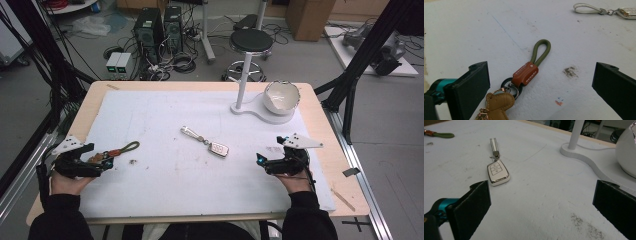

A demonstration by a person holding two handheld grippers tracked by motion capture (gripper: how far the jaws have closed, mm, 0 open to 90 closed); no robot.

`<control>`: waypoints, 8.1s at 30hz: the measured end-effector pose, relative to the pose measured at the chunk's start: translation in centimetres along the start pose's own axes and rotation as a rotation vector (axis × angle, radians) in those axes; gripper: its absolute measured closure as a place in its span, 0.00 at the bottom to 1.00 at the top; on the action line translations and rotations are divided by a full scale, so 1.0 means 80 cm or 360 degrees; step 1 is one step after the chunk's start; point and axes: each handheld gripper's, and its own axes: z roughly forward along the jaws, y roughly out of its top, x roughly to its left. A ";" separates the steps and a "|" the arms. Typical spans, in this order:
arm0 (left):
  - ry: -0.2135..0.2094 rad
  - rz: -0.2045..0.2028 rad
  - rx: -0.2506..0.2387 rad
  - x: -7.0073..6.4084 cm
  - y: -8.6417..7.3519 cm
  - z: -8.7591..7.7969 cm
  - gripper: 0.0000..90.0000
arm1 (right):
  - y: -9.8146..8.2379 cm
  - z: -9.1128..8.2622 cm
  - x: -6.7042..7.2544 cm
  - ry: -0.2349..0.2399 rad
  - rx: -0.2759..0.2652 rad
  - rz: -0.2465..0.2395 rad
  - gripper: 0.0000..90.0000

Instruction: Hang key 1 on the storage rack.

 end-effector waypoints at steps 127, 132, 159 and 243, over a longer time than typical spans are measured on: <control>0.0012 0.0230 0.0622 -0.006 0.089 0.057 0.85 | -0.014 -0.004 -0.014 -0.0070 0.0060 0.0073 0.01; 0.0039 0.0236 0.0639 -0.006 0.111 0.064 0.85 | -0.014 -0.003 -0.014 -0.0059 0.0060 0.0082 0.01; 0.0018 0.0227 0.0548 -0.022 0.213 0.115 0.85 | -0.015 -0.003 -0.015 -0.0015 0.0052 0.0068 0.01; -0.0203 0.0452 0.0303 -0.195 0.359 0.305 0.85 | -0.021 -0.010 -0.019 -0.0026 0.0032 0.0069 0.01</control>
